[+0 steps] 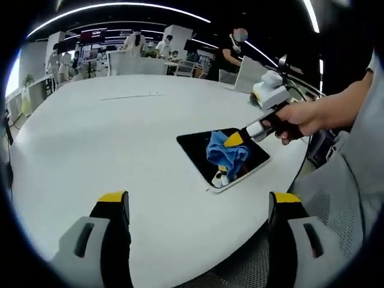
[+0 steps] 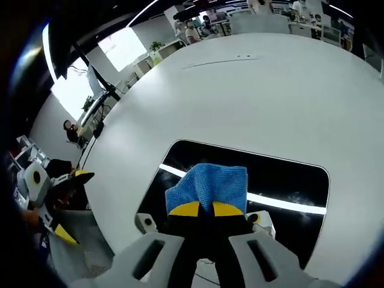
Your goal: Wipe the mirror surface with the cleaning cloth until all visible marks leave the cleaned area.
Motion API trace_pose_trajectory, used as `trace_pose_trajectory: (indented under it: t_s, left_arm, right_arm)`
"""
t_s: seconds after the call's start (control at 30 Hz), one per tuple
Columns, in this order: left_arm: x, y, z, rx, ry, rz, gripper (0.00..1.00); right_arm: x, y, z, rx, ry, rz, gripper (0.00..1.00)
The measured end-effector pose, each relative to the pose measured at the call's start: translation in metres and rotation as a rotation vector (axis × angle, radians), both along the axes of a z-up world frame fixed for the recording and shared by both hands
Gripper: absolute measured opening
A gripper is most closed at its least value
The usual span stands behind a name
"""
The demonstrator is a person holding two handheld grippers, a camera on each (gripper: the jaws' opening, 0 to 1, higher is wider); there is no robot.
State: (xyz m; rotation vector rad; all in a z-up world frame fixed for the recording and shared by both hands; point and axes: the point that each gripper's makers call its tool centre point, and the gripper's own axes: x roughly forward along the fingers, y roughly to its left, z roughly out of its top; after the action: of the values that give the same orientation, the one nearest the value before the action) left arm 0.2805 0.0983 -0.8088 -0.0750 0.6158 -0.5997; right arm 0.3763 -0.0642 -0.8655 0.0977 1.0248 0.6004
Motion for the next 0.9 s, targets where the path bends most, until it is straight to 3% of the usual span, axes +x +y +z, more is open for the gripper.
trace_pose_trajectory:
  t_s: [0.23, 0.47, 0.5, 0.57, 0.63, 0.67, 0.8, 0.9]
  left_arm:
    - [-0.001, -0.007, 0.012, -0.033, -0.051, -0.030, 0.92]
    - [-0.001, -0.010, 0.018, -0.038, -0.090, -0.054, 0.99]
    - [-0.003, -0.012, 0.018, -0.039, -0.094, -0.072, 0.99]
    - [-0.011, -0.023, 0.022, -0.036, -0.147, -0.179, 0.99]
    - [-0.013, -0.023, 0.014, 0.014, -0.131, -0.177, 0.99]
    - [-0.014, -0.020, 0.007, 0.038, -0.092, -0.160, 0.99]
    - [-0.007, -0.015, 0.012, 0.027, -0.114, -0.127, 0.99]
    - [-0.007, -0.010, 0.005, 0.062, -0.081, -0.099, 0.99]
  right_arm:
    - [-0.001, -0.011, 0.000, -0.010, -0.006, -0.004, 0.00]
    - [-0.001, -0.023, 0.000, -0.010, -0.004, -0.009, 0.00]
    - [-0.001, -0.025, 0.000, -0.009, -0.004, -0.011, 0.00]
    - [0.000, -0.026, 0.000, -0.001, 0.003, -0.018, 0.00]
    - [-0.001, -0.026, 0.000, 0.001, 0.010, -0.024, 0.00]
    - [-0.001, -0.027, 0.000, -0.010, 0.003, -0.012, 0.00]
    - [-0.001, -0.033, 0.000, -0.025, 0.001, -0.005, 0.00]
    - [-0.001, -0.042, 0.000, -0.024, 0.006, -0.019, 0.00]
